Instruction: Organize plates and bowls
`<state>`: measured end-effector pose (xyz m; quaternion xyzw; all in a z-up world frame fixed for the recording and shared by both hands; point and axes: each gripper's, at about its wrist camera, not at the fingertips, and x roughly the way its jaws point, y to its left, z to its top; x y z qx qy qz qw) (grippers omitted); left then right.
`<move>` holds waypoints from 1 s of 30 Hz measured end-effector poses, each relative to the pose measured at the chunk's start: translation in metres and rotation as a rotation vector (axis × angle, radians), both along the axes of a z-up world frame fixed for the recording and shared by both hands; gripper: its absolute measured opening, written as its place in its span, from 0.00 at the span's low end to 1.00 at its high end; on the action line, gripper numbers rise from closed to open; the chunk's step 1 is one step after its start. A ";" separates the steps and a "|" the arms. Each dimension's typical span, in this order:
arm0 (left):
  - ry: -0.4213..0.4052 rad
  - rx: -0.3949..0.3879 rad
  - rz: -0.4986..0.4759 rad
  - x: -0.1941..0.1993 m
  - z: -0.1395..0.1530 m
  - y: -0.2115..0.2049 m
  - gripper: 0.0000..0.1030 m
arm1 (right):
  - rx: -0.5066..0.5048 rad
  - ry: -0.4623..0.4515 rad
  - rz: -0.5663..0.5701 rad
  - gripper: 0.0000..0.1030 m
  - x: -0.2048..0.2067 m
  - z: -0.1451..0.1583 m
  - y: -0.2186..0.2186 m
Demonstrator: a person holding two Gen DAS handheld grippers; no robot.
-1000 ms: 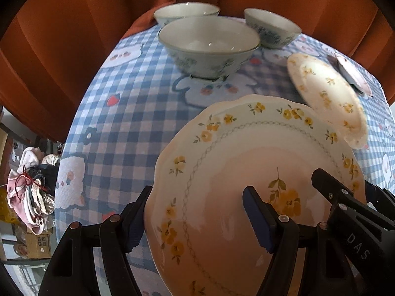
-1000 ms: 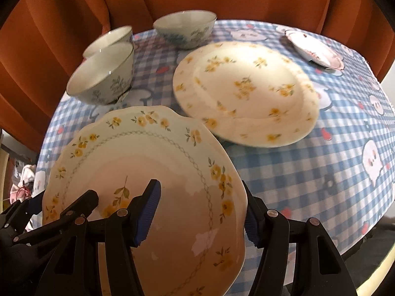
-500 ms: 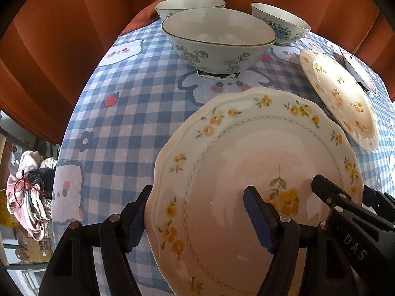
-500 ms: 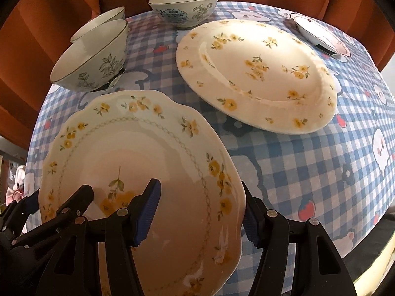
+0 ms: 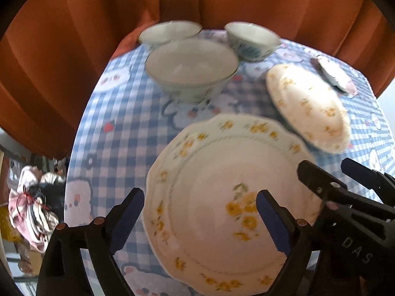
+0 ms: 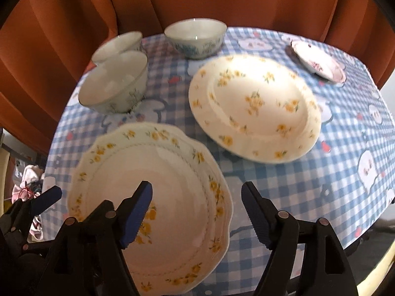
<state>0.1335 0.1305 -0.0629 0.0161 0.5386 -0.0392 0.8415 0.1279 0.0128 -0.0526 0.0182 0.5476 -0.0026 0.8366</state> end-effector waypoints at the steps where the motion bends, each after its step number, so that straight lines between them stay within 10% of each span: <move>1: -0.009 0.001 -0.003 0.001 0.003 -0.003 0.91 | -0.001 -0.008 0.002 0.77 0.000 0.004 -0.002; 30: -0.042 0.080 0.110 0.118 -0.019 -0.144 0.87 | -0.014 -0.039 0.042 0.77 0.130 0.001 -0.152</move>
